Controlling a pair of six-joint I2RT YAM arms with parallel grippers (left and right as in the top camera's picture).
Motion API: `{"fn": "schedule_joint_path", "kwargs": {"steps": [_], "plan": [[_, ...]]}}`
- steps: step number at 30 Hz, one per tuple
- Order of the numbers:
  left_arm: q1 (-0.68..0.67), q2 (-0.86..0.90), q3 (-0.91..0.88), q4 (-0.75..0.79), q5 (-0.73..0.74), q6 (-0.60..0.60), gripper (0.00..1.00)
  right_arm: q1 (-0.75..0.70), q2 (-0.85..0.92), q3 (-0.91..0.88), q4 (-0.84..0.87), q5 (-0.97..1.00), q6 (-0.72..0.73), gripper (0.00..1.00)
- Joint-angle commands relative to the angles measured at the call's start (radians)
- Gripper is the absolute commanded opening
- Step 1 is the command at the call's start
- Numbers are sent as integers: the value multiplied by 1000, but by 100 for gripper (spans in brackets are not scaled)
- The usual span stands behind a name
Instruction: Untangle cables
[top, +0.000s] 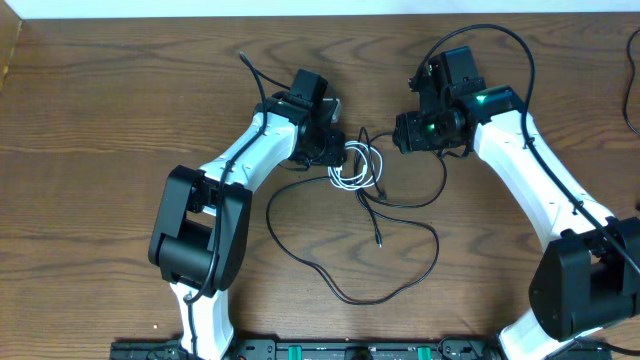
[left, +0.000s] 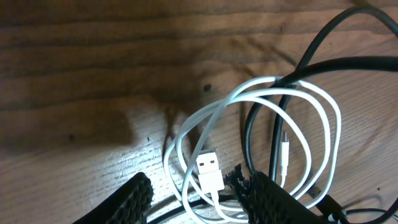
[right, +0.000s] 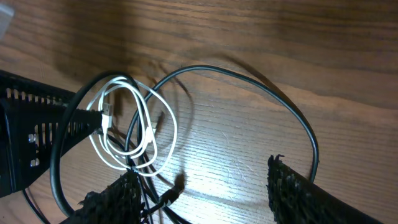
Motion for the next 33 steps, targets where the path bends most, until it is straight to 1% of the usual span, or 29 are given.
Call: {"fn": "schedule_joint_path", "kwargs": {"steps": [1,3,11,15,16,17,21,24,27,33], "plan": [[0,32,3,6,-6,24,51,-3,3,16,-1,3,3,63],[0,43,3,7,-6,24,49,-3,3,16,-1,3,3,63],[0,67,3,14,-21,23,31,0,3,16,-1,3,3,63],[1,67,4,24,-21,23,19,1,3,16,-1,3,3,63],[1,67,4,25,-21,23,12,1,3,16,-1,3,3,64],[1,63,5,25,-21,20,8,1,3,16,-2,3,3,64],[6,32,18,23,-21,20,8,1,3,16,-1,3,3,65],[13,-28,41,13,-21,20,8,1,3,16,0,3,3,65],[17,-125,51,18,-22,20,8,1,3,16,0,3,3,65],[18,-377,55,56,-22,-3,8,2,3,16,3,3,3,67]]}}
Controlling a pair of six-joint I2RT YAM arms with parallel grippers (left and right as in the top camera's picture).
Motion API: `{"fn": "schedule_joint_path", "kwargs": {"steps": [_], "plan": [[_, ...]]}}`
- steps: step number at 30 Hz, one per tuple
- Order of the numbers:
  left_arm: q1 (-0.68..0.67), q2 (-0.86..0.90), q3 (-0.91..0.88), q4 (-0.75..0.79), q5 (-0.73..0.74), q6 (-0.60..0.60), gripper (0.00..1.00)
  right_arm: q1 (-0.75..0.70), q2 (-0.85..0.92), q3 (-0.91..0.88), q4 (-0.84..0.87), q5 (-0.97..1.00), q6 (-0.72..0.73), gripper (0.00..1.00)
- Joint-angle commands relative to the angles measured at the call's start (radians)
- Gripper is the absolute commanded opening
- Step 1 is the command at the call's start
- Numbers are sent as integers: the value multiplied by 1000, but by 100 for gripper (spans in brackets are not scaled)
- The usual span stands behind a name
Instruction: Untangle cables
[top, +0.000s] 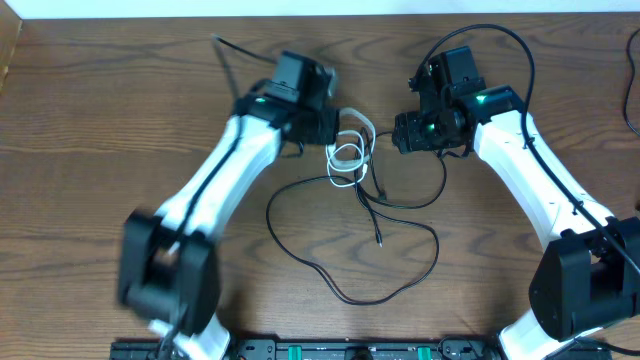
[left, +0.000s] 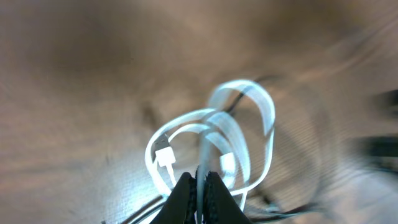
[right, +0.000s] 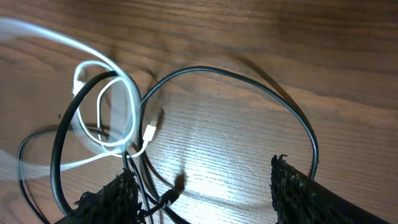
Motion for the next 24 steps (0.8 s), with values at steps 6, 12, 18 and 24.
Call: {"fn": "schedule_joint_path", "kwargs": {"steps": [6,12,18,24], "plan": [[4,-315,42,64,-58,-50,8,8,3,16,5,-5,4,67],[4,-425,42,109,-120,-51,8,25,3,16,16,-92,3,68],[4,-476,42,164,-145,-64,8,35,3,16,82,-311,-26,69],[4,-497,42,241,-145,-141,8,31,3,16,121,-393,-26,70]]}}
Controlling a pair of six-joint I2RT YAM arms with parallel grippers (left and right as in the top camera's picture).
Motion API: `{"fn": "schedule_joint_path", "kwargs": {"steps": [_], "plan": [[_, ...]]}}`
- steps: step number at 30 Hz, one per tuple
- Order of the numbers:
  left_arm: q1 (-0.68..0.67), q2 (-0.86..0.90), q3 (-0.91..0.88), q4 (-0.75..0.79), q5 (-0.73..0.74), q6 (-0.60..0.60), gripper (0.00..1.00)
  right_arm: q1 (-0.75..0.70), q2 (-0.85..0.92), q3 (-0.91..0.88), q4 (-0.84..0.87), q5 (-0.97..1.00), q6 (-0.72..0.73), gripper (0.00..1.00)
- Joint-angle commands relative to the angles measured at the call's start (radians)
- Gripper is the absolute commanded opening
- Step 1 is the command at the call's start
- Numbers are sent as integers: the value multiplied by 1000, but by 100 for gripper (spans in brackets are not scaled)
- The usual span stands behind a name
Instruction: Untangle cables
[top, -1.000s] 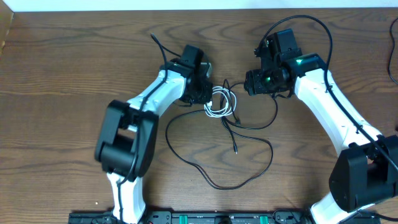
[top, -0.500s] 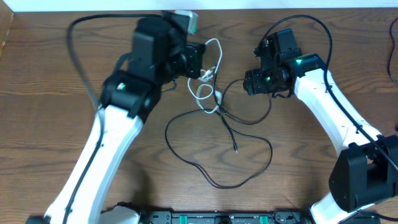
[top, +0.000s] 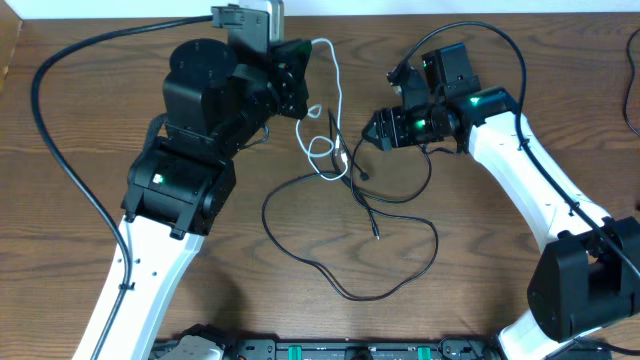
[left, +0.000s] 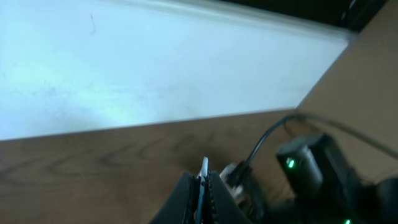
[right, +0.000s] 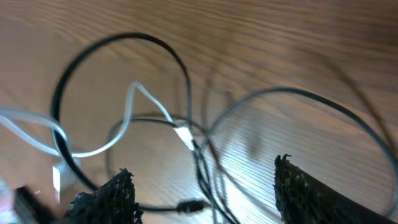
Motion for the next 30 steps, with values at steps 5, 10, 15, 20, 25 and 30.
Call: {"fn": "schedule_joint_path", "kwargs": {"steps": [5,10,15,20,25,30], "plan": [[4,-53,9,136,-64,-51,8,0,3,16,6,-78,-10,70],[4,-53,9,104,-151,-51,8,2,3,16,50,-215,-11,70],[4,-26,9,22,-153,-50,8,0,3,16,104,-375,-58,79],[4,-18,9,64,-159,-51,8,15,5,16,50,-359,-73,81],[4,-25,9,107,-159,-80,8,67,5,16,-1,-228,-87,82],[4,-25,9,96,-120,-140,8,115,7,16,32,-130,-117,81]]}}
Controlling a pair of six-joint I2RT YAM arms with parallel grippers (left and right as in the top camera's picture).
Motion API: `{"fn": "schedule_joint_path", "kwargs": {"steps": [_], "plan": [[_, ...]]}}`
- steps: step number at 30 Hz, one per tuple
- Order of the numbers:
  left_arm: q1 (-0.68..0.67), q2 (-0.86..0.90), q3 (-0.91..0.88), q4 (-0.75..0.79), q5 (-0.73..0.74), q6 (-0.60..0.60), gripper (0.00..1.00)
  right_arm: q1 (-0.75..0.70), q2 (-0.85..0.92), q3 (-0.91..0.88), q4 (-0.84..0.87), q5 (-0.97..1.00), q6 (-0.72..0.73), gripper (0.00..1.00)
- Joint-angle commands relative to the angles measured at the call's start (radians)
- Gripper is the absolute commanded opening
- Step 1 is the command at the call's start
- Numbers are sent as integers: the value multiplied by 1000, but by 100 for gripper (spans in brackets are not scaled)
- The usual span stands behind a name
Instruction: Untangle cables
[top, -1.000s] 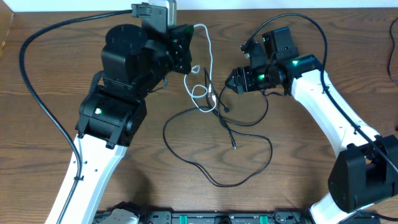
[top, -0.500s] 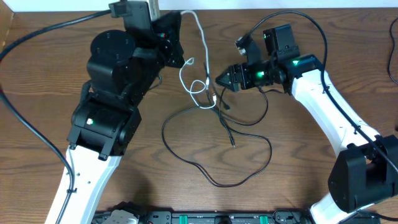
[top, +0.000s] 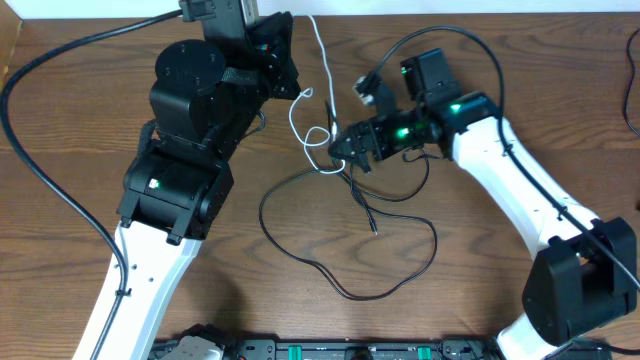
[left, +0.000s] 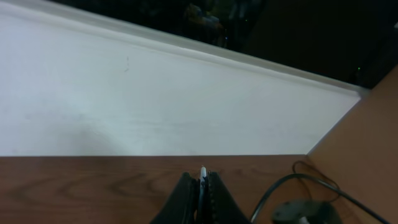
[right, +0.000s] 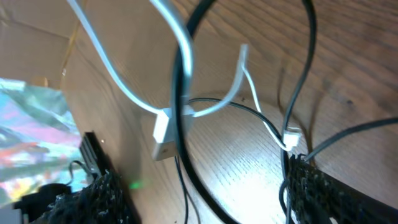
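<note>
The white cable (top: 329, 75) hangs from my raised left gripper (top: 293, 85), which is shut on it (left: 201, 177). Its lower loops (top: 318, 135) still cross the black cable (top: 351, 298) that lies in wide loops on the table. My right gripper (top: 345, 148) is low at the tangle and open (right: 202, 199); a thick black strand (right: 186, 93) runs between its fingers (right: 93, 199). The white USB plug (right: 163, 134) and a small white connector (right: 291, 138) sit just ahead of it.
The brown wooden table (top: 90, 120) stretches left and right of the arms. A white wall (left: 155, 106) runs along its far edge. Black arm cables (top: 60, 70) hang at the left and arch over the right arm (top: 520, 60).
My right gripper has moved left and down, up against the crossing of the white and black cables. The left gripper still holds the white cable, a little higher and farther back.
My left gripper stood open over the white coil lying on the black cable. Then it was shut on a white strand. Then it was high above the table with the white cable hanging from it, and now my right gripper has come in at the tangle.
</note>
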Motion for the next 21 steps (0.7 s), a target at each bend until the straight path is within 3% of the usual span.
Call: {"fn": "schedule_joint_path", "kwargs": {"steps": [1,2,9,21], "plan": [[4,-11,10,3,35,-43,8,30,8,15,3,120,-33,77],[4,-12,10,3,46,-43,8,35,10,15,2,138,-33,72],[11,-15,10,-20,45,-43,8,58,11,16,-9,167,-30,2],[55,34,10,-146,12,-43,8,41,-138,31,32,-95,2,1]]}}
